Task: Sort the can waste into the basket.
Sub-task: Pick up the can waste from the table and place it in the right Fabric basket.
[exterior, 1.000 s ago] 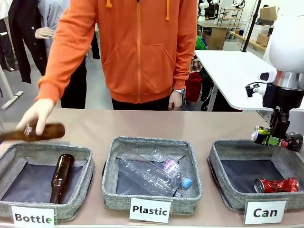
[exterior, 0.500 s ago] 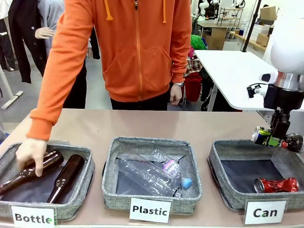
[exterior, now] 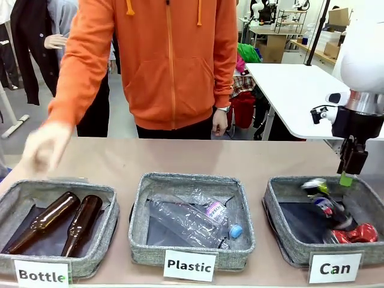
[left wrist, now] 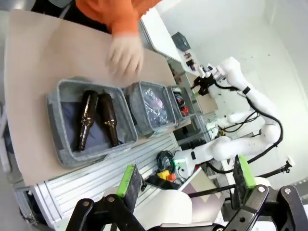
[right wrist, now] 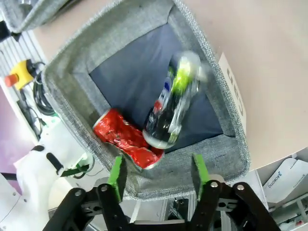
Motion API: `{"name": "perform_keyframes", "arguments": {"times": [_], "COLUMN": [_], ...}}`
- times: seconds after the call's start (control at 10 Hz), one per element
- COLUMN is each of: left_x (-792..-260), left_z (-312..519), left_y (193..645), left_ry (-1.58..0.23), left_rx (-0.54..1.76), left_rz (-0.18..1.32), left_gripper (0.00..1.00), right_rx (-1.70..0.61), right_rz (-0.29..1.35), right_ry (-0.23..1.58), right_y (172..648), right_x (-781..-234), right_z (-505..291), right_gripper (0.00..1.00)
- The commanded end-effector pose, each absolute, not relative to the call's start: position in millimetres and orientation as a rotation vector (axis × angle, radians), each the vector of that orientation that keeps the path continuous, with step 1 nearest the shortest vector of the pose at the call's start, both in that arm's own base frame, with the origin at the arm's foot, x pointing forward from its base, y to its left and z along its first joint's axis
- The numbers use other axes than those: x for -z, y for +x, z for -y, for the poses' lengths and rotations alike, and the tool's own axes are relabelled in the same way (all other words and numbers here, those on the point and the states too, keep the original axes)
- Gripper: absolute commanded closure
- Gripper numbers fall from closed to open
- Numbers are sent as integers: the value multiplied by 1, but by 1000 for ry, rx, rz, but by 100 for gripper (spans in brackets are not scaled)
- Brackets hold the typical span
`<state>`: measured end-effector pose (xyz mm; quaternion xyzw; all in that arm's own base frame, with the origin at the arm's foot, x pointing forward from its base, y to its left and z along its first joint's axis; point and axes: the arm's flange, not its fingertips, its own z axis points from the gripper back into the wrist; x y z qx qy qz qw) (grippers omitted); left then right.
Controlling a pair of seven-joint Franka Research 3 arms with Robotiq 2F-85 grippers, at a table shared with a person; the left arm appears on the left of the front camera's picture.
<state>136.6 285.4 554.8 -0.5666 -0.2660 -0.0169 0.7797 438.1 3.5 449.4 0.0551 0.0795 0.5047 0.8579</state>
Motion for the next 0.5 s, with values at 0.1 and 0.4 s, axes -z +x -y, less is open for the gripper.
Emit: {"name": "perform_keyframes", "arguments": {"times": [0.1,0.4], "left_x": [-542,-503], "left_z": [-237,-148], "left_y": [141,163], "left_ry": [-1216,-1191], "left_rx": [107,261], "left_rz": [460,188], "left_gripper": [0,0], "right_rx": [-1100,-891], "right_rz": [-177,-105], "right_ry": [118,349], "right_y": [442,450], "right_x": [-455,-466], "right_z": [3,15], "right_gripper": [0,0]}}
